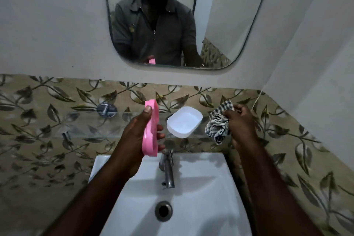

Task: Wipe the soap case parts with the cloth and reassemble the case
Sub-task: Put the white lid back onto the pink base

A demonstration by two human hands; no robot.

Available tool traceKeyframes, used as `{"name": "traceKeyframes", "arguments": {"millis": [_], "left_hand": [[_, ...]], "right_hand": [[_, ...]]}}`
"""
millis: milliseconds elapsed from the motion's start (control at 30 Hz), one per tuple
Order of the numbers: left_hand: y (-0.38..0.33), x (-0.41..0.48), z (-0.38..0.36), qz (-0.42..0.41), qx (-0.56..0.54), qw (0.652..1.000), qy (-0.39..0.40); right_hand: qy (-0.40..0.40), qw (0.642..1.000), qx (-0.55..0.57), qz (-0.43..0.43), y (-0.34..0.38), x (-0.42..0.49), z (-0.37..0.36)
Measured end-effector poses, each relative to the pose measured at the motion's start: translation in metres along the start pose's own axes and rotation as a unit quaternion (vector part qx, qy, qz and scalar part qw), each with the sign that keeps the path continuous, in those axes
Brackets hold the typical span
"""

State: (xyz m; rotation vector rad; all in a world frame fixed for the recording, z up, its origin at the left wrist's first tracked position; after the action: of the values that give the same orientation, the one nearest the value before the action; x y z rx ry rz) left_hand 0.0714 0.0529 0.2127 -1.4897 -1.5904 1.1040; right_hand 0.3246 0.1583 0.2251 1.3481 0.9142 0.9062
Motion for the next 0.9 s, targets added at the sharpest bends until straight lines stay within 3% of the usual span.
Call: {"name": "traceKeyframes", "arguments": {"millis": [100, 200, 267, 367, 500, 567, 667, 767, 900], "left_hand": [[-0.004, 0.014, -0.004, 0.002, 0.002, 1.000, -0.014], [-0.004, 0.021, -0.009, 0.007, 0.020, 0.999, -0.040], [-0.001, 0.021, -0.013, 0.012, 0.037, 0.998, -0.053], [0.003, 0.022, -0.019, 0.007, 0.047, 0.996, -0.072], [0.006, 0.026, -0.020, -0.004, 0.094, 0.989, -0.111], [0.006, 0.027, -0.020, -0.014, 0.133, 0.983, -0.125], [0.006, 0.026, -0.021, -0.036, 0.162, 0.974, -0.153], [0.009, 0.025, -0.018, -0.035, 0.166, 0.971, -0.166], [0.012, 0.021, -0.016, 0.007, 0.156, 0.971, -0.180]], "right_hand": [[0.013, 0.990, -0.134, 0.037, -0.010, 0.023, -0.006], [-0.054, 0.930, -0.332, 0.148, -0.013, 0.031, 0.001], [-0.088, 0.889, -0.397, 0.209, -0.007, 0.027, 0.003], [-0.081, 0.899, -0.322, 0.284, 0.011, 0.003, -0.004], [0.079, 0.931, -0.232, 0.269, 0.014, -0.043, -0.031], [0.140, 0.926, -0.271, 0.224, 0.006, -0.058, -0.041], [0.206, 0.884, -0.377, 0.184, -0.007, -0.069, -0.050], [0.223, 0.861, -0.415, 0.192, -0.018, -0.072, -0.055], [0.177, 0.861, -0.407, 0.248, -0.018, -0.072, -0.050]]}}
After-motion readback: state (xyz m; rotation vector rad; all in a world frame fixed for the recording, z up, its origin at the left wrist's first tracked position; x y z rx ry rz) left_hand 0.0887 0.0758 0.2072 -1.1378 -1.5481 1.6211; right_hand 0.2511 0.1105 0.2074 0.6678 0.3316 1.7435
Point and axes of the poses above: each hand's wrist, its own x-axis towards the middle knuckle, its own z-axis out of the back of the hand, y = z × x, the point moved 2 cm from there along x, towards the middle knuckle, and after that the axes turned 3 degrees about -z, right-handed, at the moved point
